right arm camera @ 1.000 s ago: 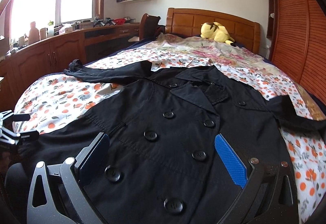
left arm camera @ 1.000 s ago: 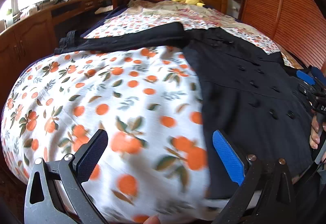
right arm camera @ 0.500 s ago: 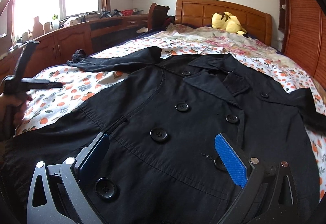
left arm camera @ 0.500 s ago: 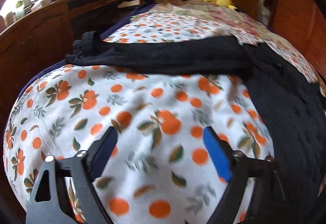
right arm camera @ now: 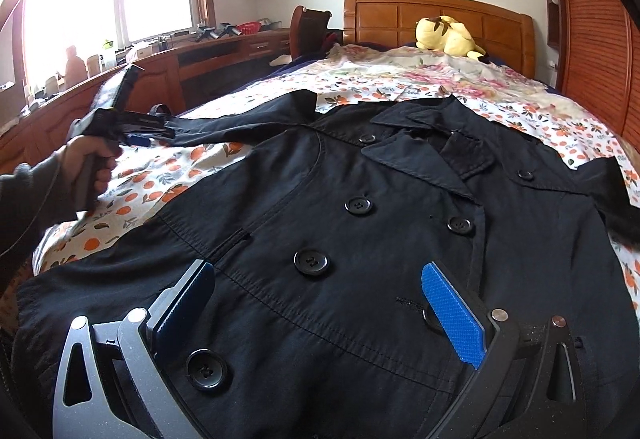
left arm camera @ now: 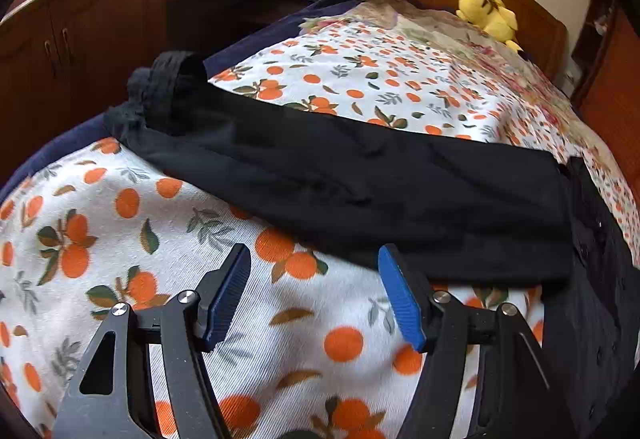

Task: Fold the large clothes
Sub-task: 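Move the left tool to the coat sleeve cuff and close on it, then lift the sleeve with the left tool and carry it across the coat front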

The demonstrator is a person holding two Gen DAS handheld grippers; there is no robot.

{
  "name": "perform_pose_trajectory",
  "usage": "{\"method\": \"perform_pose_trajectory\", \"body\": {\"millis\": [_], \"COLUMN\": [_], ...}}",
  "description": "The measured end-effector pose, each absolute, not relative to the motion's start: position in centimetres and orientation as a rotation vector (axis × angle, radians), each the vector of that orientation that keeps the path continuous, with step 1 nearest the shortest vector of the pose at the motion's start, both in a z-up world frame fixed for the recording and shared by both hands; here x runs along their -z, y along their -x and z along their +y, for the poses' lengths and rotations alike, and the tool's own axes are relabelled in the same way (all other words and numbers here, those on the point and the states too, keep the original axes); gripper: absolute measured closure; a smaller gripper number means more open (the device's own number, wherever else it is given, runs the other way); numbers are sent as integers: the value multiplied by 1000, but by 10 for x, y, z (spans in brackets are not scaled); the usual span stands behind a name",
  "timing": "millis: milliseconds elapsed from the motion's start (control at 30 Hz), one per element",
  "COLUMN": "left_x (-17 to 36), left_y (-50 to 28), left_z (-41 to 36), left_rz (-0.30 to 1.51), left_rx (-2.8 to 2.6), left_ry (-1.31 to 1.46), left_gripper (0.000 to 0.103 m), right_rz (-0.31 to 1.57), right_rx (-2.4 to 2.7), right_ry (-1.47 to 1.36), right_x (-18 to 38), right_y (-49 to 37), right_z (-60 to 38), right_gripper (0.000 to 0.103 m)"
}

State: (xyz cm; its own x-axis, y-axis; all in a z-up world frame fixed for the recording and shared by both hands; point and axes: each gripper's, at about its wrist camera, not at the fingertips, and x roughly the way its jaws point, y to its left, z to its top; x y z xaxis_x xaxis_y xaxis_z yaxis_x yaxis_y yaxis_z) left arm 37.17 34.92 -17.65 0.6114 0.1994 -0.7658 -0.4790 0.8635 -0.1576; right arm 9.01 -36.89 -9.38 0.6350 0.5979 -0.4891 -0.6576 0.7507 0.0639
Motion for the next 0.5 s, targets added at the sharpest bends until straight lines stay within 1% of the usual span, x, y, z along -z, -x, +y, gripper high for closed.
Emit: {"method": "perform_pose_trajectory", "body": {"millis": [133,200,267,300,333,367,467,500], "left_x": [187,192,194,194,193,193,186,179], "left_y": [-384,-389,-393,-395,-396,-398,-403,-404], "left_z": [361,369,374,375,375,375,364,358], "left_rz": [832,836,833,826,825,828,861,868], "left_rx": [-401,-406,-416,-419,-418,-421,-444,-451], "left_ry": [436,487,500,503,501,492,402,351], "left_gripper": [36,41,52,55,66,80,97,99], "right_rz": [517,521,522,522,523,524,526,525], "right_rx": [-725,-726,-727,-728,-727,-728,-728,-728], "right_ry": [113,108,104,103,103,103,106,106], "right_x": [95,95,96,96,96,97,97,97], "right_y": [-92,-93,-94,-95,-94,-94,-94,-94], "right_z": [-368,-369,-369,-369,-368,-368,-366,-365], "right_gripper": [0,0,0,0,0,0,0,0]}}
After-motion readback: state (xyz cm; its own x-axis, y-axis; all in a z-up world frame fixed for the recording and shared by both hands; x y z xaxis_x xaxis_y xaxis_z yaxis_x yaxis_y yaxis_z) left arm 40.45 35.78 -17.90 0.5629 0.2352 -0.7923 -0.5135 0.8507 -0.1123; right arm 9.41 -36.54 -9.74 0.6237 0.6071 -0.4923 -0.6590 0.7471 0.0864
